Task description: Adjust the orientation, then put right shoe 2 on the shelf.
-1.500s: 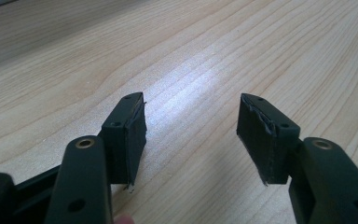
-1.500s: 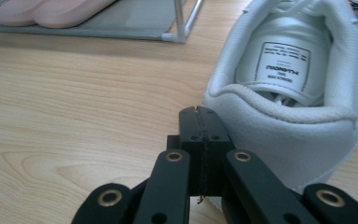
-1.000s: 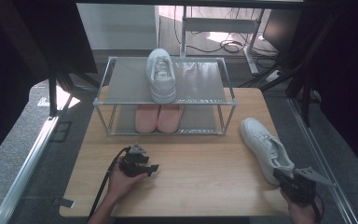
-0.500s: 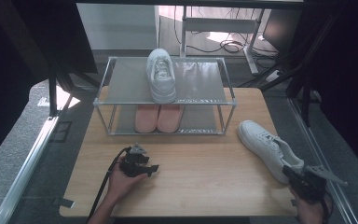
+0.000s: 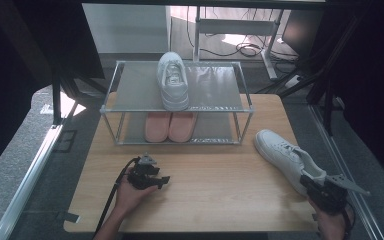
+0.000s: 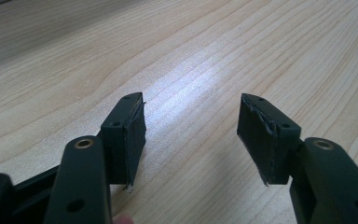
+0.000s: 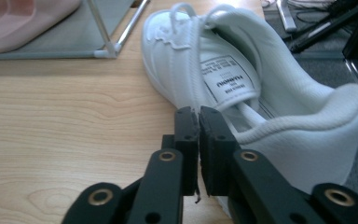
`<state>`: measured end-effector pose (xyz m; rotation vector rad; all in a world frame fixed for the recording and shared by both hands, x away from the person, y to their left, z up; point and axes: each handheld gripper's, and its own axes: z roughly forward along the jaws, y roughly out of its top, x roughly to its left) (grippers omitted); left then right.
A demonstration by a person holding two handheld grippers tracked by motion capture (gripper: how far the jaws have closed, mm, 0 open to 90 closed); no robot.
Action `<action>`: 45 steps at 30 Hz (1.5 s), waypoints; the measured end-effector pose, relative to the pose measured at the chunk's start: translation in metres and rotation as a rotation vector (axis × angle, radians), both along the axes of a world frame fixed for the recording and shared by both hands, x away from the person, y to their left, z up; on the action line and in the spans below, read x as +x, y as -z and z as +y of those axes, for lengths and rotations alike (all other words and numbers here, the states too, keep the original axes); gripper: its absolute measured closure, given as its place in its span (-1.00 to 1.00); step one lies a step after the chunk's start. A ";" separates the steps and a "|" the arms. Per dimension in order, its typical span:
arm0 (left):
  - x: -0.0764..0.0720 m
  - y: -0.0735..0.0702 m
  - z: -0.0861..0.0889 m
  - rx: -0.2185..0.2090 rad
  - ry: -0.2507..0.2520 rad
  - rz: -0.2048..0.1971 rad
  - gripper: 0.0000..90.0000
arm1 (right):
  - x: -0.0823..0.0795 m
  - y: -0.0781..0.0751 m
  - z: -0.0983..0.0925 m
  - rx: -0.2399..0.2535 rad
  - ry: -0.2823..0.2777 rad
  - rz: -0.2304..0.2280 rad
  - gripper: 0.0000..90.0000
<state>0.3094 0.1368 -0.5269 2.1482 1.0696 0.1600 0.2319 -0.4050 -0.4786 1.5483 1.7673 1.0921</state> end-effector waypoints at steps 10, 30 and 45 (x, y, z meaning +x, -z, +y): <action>0.000 -0.001 0.000 -0.002 -0.001 -0.001 -0.06 | 0.008 -0.022 0.009 -0.035 -0.092 -0.034 0.52; -0.001 -0.001 0.002 0.000 -0.005 0.000 -0.06 | 0.039 -0.039 0.010 -0.063 -0.154 0.012 0.27; -0.001 0.000 0.001 -0.003 -0.004 0.001 -0.06 | 0.062 -0.034 0.006 -0.057 -0.144 0.066 0.26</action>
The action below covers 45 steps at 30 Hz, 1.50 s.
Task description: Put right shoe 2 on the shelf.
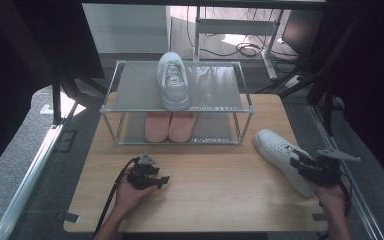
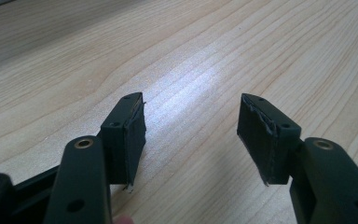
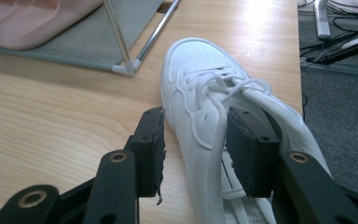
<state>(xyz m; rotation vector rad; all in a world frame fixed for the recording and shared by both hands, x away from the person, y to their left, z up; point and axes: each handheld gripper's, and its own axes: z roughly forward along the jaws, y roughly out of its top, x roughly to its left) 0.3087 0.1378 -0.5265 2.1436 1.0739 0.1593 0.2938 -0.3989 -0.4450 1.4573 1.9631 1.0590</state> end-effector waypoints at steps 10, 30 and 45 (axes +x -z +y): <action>0.001 0.001 0.000 0.004 0.002 0.000 -0.06 | 0.015 0.006 0.002 -0.031 -0.012 0.055 0.31; 0.001 0.001 0.000 0.006 0.004 0.001 -0.06 | 0.035 0.023 0.017 -0.147 -0.045 0.183 0.77; 0.001 0.003 -0.001 0.004 -0.003 0.009 -0.06 | 0.014 0.004 0.009 0.072 -0.056 0.063 0.82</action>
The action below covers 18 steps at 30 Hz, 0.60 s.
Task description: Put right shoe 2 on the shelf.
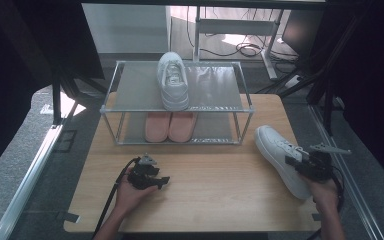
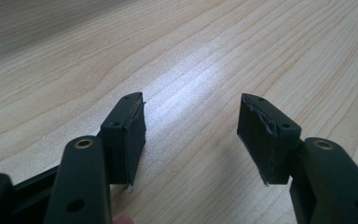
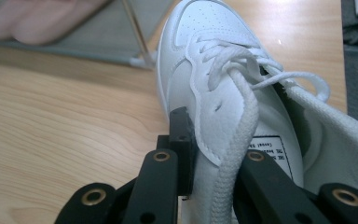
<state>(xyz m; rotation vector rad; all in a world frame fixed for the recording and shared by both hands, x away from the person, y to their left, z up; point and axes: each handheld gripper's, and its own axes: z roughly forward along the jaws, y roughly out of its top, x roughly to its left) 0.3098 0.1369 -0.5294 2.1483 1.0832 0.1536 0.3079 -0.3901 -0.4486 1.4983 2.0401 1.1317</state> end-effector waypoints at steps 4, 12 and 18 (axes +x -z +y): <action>0.000 -0.001 0.001 -0.002 -0.003 -0.001 -0.06 | -0.007 -0.007 0.000 0.034 0.011 -0.042 0.83; 0.000 -0.001 0.001 -0.003 -0.003 -0.002 -0.06 | -0.018 -0.032 -0.003 0.097 0.034 -0.119 0.83; 0.000 -0.002 0.001 -0.001 0.002 -0.006 -0.06 | -0.023 -0.050 -0.004 0.133 0.046 -0.177 0.83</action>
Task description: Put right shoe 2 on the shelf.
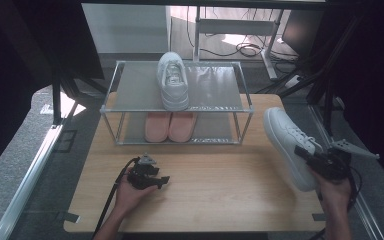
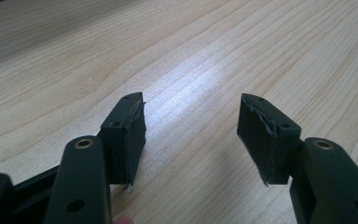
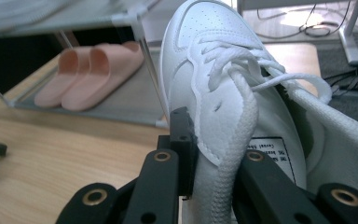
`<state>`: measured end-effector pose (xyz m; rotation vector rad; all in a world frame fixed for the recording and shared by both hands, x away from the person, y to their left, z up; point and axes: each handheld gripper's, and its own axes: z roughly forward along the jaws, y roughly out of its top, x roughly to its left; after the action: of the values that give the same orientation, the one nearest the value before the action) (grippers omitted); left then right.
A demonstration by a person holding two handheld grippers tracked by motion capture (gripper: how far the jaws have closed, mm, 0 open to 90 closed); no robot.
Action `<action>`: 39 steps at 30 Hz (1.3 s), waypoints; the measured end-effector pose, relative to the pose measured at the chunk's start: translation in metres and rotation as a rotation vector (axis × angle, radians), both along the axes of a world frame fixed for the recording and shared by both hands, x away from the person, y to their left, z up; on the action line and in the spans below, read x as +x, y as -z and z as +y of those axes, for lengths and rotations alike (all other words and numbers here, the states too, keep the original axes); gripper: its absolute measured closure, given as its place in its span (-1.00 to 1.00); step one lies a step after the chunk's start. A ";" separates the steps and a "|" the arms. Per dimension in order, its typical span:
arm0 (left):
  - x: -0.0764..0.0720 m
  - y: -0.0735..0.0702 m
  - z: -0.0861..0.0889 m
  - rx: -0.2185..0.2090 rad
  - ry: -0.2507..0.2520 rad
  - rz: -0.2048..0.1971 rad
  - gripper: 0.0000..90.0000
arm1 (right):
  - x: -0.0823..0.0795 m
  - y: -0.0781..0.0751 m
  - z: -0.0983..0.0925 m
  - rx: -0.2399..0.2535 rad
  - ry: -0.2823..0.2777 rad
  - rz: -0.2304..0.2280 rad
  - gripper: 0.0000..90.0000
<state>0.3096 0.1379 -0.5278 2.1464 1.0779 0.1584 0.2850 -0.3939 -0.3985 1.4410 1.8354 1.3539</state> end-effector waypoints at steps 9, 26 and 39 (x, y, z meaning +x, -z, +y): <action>0.000 0.000 0.001 -0.002 0.000 -0.001 -0.06 | -0.002 -0.017 0.003 0.026 0.007 -0.058 0.83; 0.001 0.000 0.000 0.000 0.004 0.001 -0.06 | 0.001 -0.057 0.015 0.058 0.005 -0.155 0.84; 0.001 0.002 -0.001 0.000 0.006 0.010 -0.06 | 0.017 -0.091 0.041 0.075 -0.005 -0.223 0.84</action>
<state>0.3104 0.1365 -0.5296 2.1522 1.0769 0.1447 0.3024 -0.3530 -0.3072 1.2646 1.6627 1.5330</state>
